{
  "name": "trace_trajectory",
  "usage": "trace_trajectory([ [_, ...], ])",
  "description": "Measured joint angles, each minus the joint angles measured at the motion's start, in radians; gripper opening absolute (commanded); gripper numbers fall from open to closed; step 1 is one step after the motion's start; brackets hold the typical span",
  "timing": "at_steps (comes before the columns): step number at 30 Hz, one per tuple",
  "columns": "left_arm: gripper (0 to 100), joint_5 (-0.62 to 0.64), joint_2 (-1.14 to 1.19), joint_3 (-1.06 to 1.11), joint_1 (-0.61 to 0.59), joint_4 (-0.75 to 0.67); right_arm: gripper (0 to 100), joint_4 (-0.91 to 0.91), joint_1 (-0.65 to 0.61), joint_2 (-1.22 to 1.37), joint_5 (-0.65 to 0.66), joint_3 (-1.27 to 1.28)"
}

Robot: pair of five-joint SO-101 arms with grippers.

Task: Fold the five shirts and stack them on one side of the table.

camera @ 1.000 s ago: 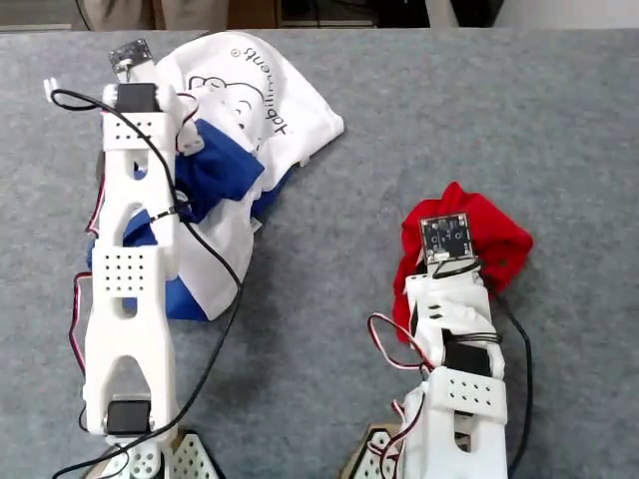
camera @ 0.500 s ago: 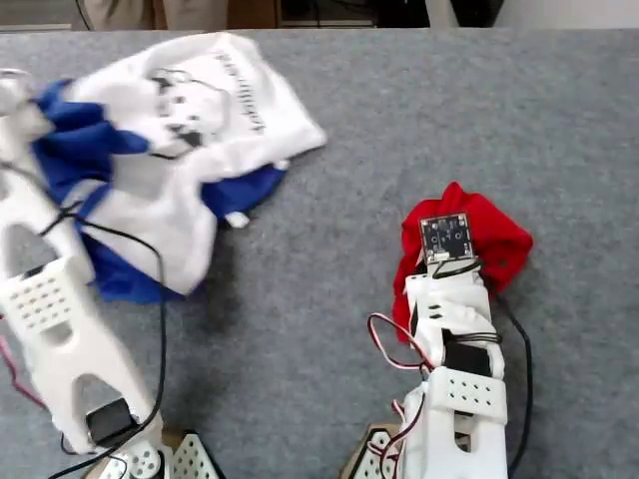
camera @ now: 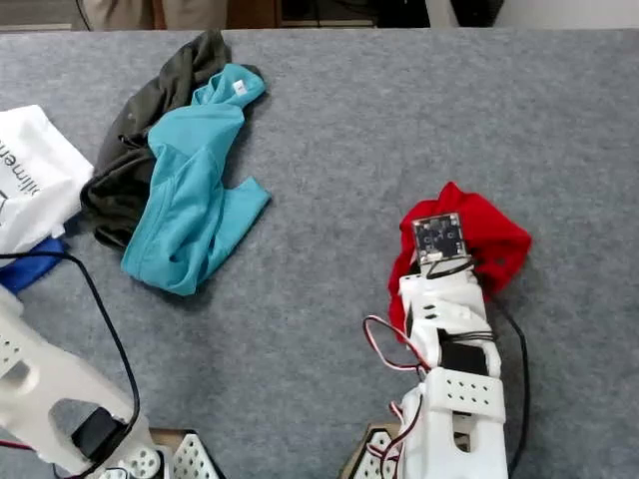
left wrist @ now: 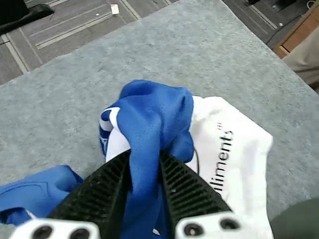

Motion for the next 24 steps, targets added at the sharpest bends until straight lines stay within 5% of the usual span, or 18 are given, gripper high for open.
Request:
trace_trajectory([
  [9,2,-0.023,0.000,0.003,0.370,-0.012,0.2,0.000,-0.009,0.000,0.000,0.000],
  [14,4,-0.075,0.081,0.124,0.569,-0.130,0.2,0.000,-0.009,0.000,0.000,0.000],
  [19,15,-0.074,0.250,0.296,0.617,-0.227,0.2,0.000,-0.009,0.000,0.000,0.000],
  [24,25,0.009,0.293,0.301,0.620,-0.115,0.2,0.000,-0.011,0.000,0.000,0.000],
])
